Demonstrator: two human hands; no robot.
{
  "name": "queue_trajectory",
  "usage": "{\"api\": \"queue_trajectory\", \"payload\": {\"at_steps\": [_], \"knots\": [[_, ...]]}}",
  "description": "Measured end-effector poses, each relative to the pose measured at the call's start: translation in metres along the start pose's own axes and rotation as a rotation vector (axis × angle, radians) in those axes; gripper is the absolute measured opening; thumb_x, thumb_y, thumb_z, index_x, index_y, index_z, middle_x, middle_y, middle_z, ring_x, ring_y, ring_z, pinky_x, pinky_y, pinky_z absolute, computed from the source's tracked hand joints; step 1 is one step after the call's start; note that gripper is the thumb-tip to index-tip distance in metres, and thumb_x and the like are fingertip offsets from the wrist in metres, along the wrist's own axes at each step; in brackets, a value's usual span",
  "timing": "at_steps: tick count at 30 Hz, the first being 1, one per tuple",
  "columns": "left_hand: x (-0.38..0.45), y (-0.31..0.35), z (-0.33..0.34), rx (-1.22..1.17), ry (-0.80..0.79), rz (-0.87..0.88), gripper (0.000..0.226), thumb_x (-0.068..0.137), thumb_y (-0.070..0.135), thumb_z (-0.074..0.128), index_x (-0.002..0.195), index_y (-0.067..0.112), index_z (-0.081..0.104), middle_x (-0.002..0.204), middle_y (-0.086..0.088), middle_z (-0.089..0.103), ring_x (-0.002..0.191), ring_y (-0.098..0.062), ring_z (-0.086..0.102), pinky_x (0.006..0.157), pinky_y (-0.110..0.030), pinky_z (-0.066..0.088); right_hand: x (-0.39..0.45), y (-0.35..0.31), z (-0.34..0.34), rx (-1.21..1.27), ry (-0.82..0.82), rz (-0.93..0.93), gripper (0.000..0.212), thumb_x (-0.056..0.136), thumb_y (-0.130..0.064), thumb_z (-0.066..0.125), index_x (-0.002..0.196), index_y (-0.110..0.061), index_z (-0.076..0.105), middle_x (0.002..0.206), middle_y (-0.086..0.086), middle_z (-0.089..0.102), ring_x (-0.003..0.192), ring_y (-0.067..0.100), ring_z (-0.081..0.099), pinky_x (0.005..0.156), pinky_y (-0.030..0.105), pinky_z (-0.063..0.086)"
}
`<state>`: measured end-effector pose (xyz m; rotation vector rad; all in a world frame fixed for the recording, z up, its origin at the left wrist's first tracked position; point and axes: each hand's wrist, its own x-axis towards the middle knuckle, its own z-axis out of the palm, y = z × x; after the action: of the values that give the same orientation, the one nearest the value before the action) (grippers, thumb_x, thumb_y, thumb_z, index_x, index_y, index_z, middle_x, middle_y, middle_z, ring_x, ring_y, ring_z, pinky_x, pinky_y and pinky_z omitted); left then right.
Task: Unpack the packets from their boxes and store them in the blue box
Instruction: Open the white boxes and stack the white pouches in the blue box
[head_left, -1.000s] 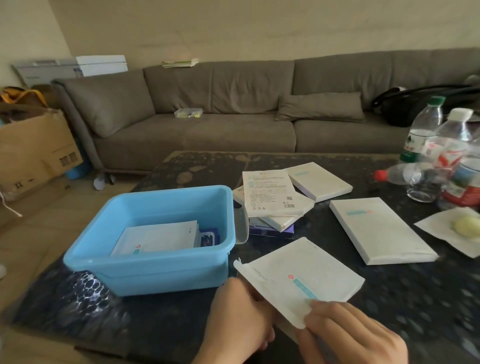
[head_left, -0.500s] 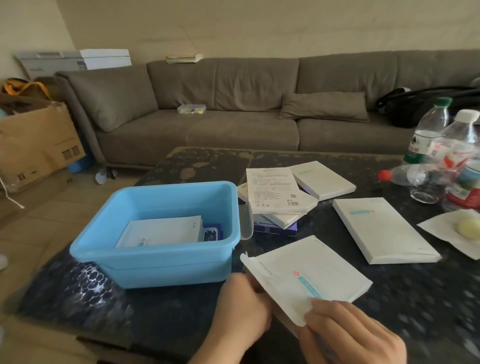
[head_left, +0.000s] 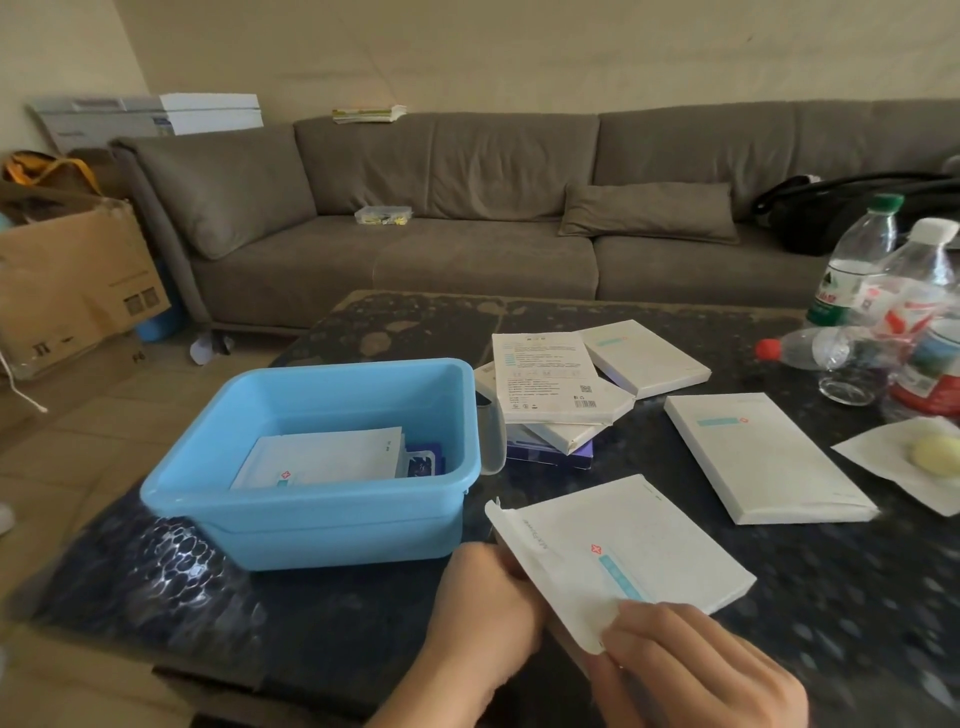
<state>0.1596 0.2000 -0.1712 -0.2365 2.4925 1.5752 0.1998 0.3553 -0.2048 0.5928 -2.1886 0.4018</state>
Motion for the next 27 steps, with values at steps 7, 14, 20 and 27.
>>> {"api": "queue_trajectory", "payload": {"at_steps": [7,14,20,27], "knots": [[-0.004,-0.004,-0.008,-0.059,-0.199,-0.018,0.027,0.085,0.016,0.061,0.058,0.014,0.067,0.044,0.002,0.054,0.043,-0.012,0.046,0.053,-0.02,0.039,0.003,0.004,-0.004,0.017,-0.003,0.011,0.031,0.083,-0.038,0.061,0.056,-0.026,0.07,0.072,-0.015,0.072,0.062,0.005,0.069,0.053,0.014,0.049],[-0.014,-0.017,-0.047,-0.619,-0.399,-0.232,0.022,0.081,-0.006,0.052,0.07,0.002,0.069,0.068,-0.016,0.068,0.054,-0.021,0.063,0.05,-0.028,0.05,0.005,0.004,-0.009,0.029,0.077,0.057,0.027,0.079,-0.032,0.064,0.053,-0.025,0.069,0.068,-0.015,0.07,0.058,0.005,0.066,0.045,0.017,0.044],[-0.031,-0.042,-0.088,-0.752,-0.298,-0.287,0.034,0.037,-0.005,0.054,0.067,0.0,0.071,0.078,-0.026,0.066,0.059,-0.031,0.062,0.055,-0.031,0.049,0.0,0.004,-0.007,0.046,-0.086,-0.017,0.026,0.08,-0.04,0.062,0.058,-0.029,0.071,0.074,-0.016,0.071,0.066,0.007,0.069,0.054,0.017,0.053],[-0.058,-0.03,-0.132,-0.628,-0.065,-0.101,0.025,0.026,0.0,0.056,0.048,-0.003,0.068,0.058,-0.024,0.063,0.048,-0.029,0.065,0.061,-0.032,0.047,-0.011,0.007,0.001,0.106,-0.428,-0.14,0.043,0.098,-0.049,0.041,0.069,-0.035,0.07,0.083,-0.02,0.07,0.076,0.007,0.069,0.066,0.026,0.059]]}}
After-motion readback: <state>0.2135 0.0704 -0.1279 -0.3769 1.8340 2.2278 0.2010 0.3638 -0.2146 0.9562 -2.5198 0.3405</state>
